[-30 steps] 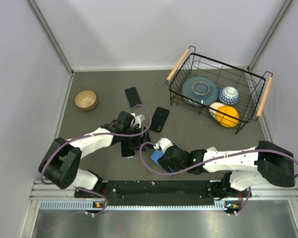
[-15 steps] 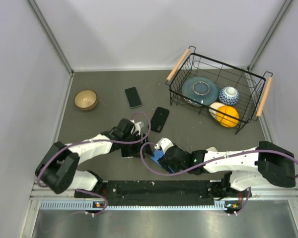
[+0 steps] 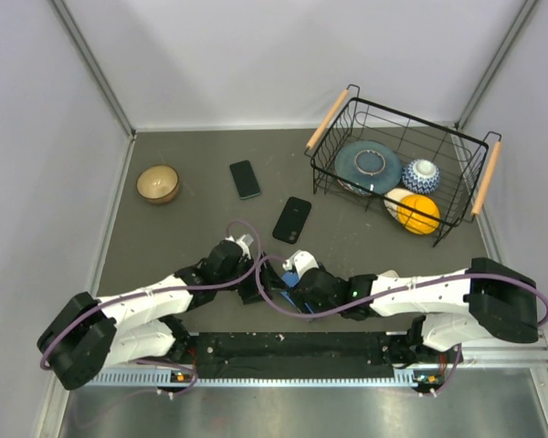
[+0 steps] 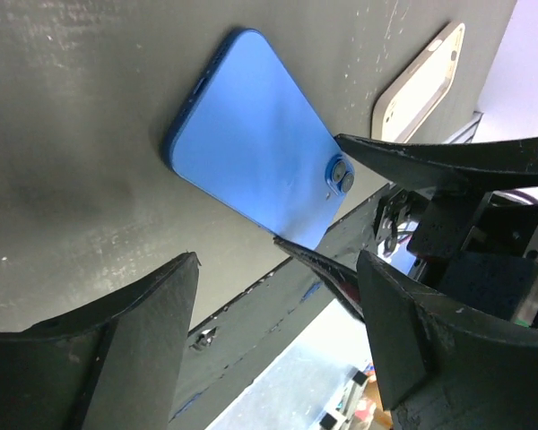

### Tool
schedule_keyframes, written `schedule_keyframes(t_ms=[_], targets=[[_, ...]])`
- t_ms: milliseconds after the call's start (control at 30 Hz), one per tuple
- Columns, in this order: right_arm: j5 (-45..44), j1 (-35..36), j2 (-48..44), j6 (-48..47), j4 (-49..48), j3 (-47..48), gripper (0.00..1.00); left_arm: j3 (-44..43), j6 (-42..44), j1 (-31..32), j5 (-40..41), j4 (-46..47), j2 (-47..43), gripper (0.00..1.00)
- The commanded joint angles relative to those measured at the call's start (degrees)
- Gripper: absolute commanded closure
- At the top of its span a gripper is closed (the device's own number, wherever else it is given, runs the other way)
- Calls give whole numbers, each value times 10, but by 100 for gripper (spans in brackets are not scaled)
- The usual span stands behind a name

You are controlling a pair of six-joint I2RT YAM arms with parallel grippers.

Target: Put the phone into the phone case

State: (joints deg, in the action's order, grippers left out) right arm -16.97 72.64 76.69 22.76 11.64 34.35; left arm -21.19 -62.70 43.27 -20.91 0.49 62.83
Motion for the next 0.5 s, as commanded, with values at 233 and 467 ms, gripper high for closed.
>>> schedule_keyframes(t_ms=[233, 467], targets=[[-12, 4, 27, 39, -23, 63, 67, 25, -158, 54, 80, 71, 58, 21], [-9, 4, 38, 61, -26, 70, 67, 32, -211, 90, 109, 92, 85, 21]])
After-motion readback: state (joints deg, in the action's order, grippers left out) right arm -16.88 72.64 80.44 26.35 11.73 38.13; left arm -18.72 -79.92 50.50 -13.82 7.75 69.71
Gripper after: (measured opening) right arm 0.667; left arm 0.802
